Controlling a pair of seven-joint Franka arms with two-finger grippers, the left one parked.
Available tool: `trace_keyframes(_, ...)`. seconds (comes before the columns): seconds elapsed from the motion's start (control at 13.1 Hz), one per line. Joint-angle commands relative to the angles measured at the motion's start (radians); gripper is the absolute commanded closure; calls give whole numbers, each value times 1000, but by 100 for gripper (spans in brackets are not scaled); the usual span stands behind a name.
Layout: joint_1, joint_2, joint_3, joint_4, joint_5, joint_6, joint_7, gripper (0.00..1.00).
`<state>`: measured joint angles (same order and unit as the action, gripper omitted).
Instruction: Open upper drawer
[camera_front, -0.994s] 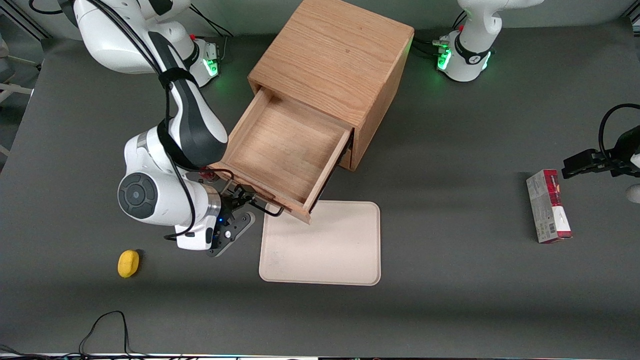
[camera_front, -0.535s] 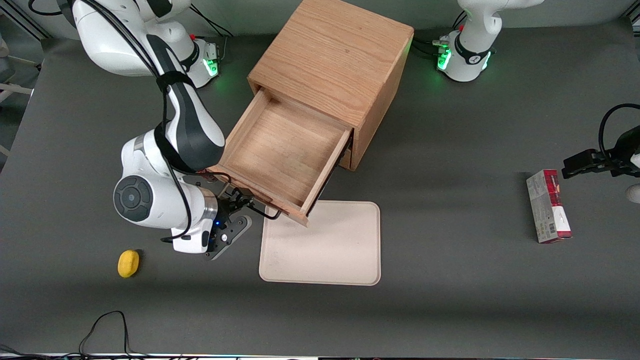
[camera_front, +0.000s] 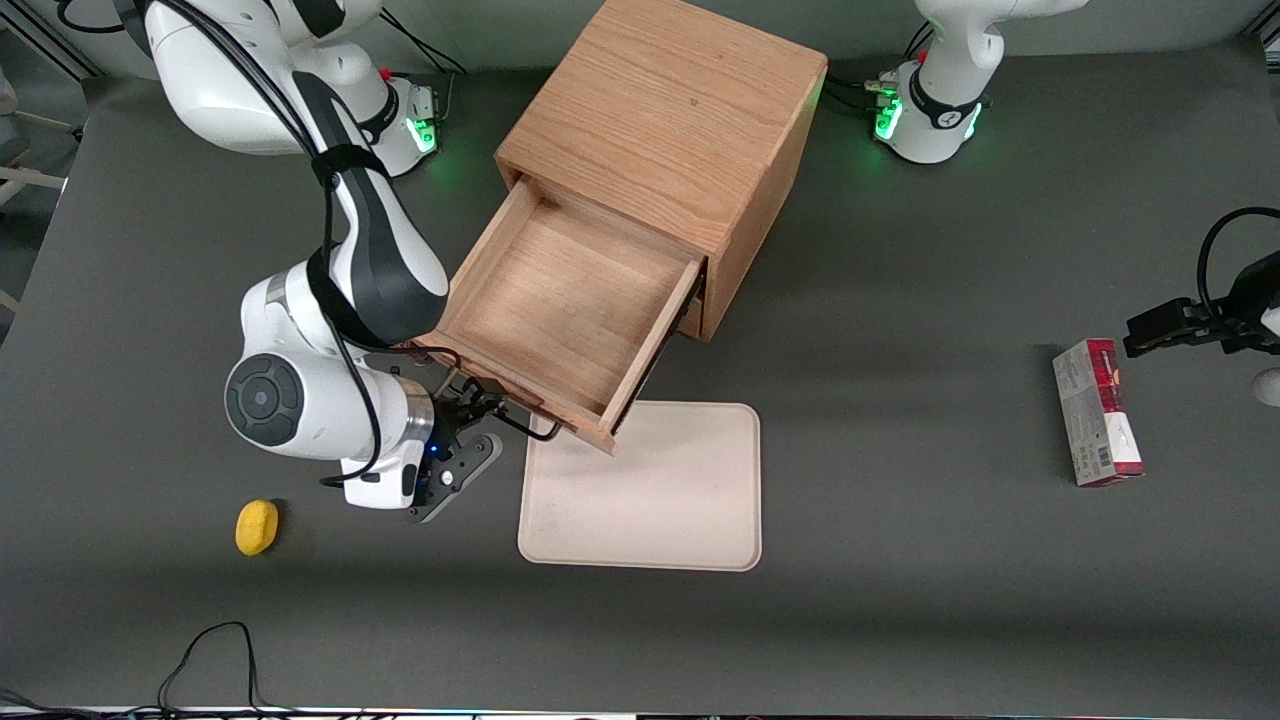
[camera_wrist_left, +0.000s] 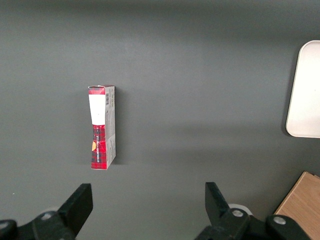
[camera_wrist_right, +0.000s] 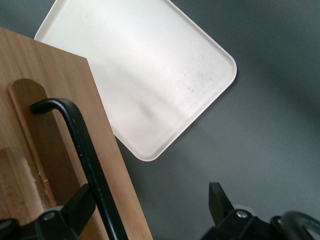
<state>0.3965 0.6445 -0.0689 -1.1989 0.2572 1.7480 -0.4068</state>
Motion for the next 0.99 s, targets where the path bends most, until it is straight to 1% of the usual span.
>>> trace_keyframes(0.0,-18,20,0,70,-13,-25,-12,0)
trace_keyframes(0.31,-19,-15,-5,107,-15,-143,-6,0)
trace_keyframes(0.46,-40,-32,-6,131,-16,-208,-1,0)
trace_keyframes(0.61,-57,-75,-8,125,-18,-225,0,0)
trace_keyframes(0.69,-59,-130,-28,81,-18,-248,0,0)
trace_keyframes(0.76,-53,-200,-66,-11,-15,-251,5,0)
trace_keyframes(0.92,-51,-334,-116,-167,-18,-225,11,0)
